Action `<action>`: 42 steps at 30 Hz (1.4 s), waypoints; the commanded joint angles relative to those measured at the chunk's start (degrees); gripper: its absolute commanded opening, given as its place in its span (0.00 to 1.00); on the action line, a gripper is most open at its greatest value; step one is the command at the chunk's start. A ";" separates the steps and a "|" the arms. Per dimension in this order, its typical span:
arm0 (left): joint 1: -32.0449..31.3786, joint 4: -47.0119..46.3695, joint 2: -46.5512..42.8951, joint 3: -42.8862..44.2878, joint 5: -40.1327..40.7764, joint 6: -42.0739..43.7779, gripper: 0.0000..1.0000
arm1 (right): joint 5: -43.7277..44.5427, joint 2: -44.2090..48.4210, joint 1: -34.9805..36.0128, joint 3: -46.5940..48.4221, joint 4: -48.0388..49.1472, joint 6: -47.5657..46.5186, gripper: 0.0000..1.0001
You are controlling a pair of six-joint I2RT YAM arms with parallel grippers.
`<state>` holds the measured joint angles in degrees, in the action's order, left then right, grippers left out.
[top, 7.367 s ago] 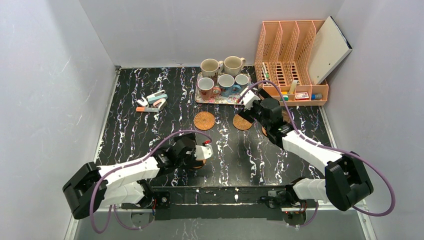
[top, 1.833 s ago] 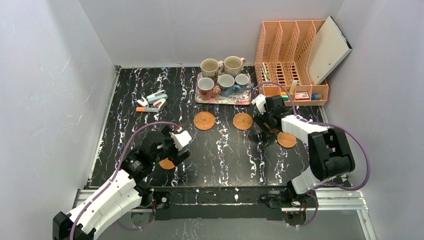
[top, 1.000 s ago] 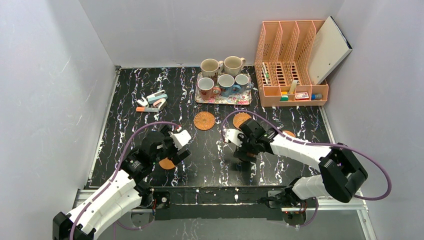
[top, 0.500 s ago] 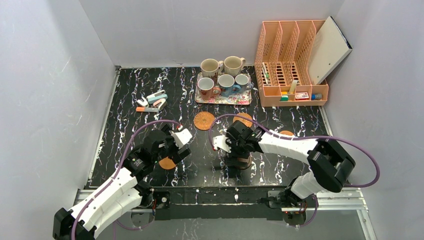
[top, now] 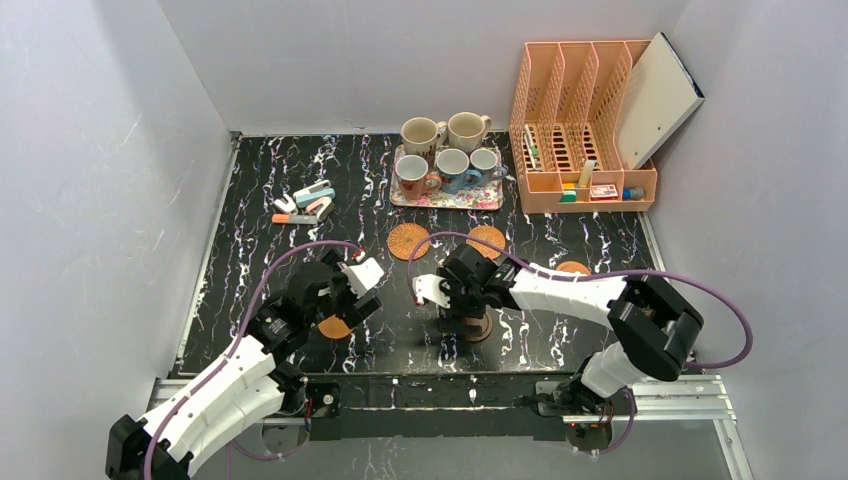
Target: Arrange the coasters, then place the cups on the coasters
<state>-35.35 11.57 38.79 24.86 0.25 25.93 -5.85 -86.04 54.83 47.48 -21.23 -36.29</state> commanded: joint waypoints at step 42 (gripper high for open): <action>0.11 -1.73 1.62 -0.76 1.95 0.26 0.98 | 8.05 -2.99 1.16 1.67 13.37 2.87 0.98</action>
<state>-35.35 10.31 40.12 24.73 1.56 25.96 0.38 -90.70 56.01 49.39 -7.11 -33.95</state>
